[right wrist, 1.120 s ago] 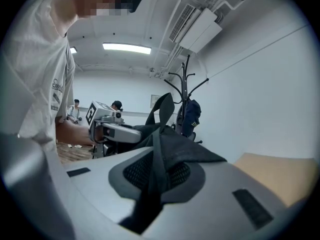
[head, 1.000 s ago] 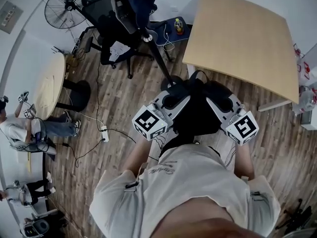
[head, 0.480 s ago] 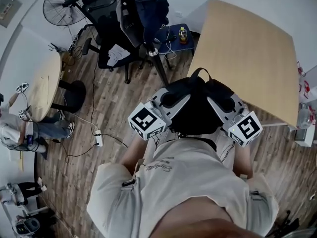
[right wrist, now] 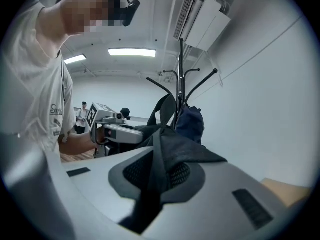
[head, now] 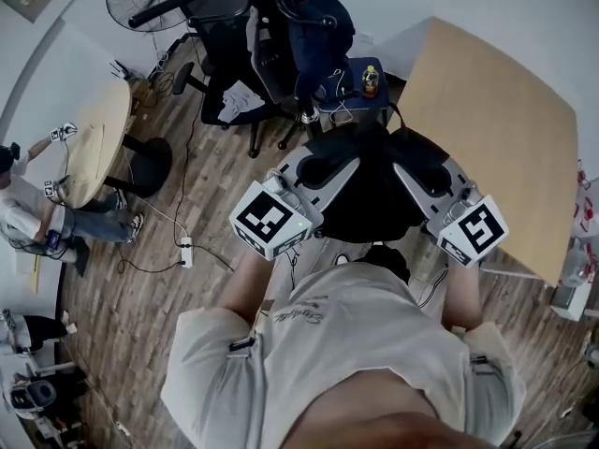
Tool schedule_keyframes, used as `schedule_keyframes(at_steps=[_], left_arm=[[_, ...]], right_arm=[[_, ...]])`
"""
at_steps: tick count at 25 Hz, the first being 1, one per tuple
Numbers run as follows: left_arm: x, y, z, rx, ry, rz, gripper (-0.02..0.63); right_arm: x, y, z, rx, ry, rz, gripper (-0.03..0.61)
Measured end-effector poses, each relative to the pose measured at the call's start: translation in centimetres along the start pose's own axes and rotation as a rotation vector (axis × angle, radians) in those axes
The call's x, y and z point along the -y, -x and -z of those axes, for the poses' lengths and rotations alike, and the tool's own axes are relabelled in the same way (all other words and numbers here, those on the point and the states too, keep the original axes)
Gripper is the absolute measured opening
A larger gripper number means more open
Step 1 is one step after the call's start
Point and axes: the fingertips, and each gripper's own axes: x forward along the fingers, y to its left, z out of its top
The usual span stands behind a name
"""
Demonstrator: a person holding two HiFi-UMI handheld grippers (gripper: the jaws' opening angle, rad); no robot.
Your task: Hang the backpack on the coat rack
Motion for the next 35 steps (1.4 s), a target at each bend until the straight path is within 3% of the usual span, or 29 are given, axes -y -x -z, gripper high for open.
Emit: schedule_keyframes(at_steps=[10,17,23,35], left_arm=[[-8.6,-2.2,-2.6,0.017,0.007,-0.222,0.049],[-9.7,-1.1,-5.7,0.049,-0.021,-0.355,0.049],[-10.7,-0.5,-6.6,0.044,-0.044,-0.444,0.049],[-13.1,0.5,-4.8,0.057,0.039,-0.541,0.049]], right_arm=[[7.1,-7.5,-2.3,0.099,0.087,-0.277,0.035],[7.6,-9.4,-5.5,0.173,0.122,-0.419,0.037],[7.9,-11.0,-6.3,0.191,0.107,-0.481,0.038],[8.5,-14.1,-4.6,0.135,0.029,-0.522,0.038]])
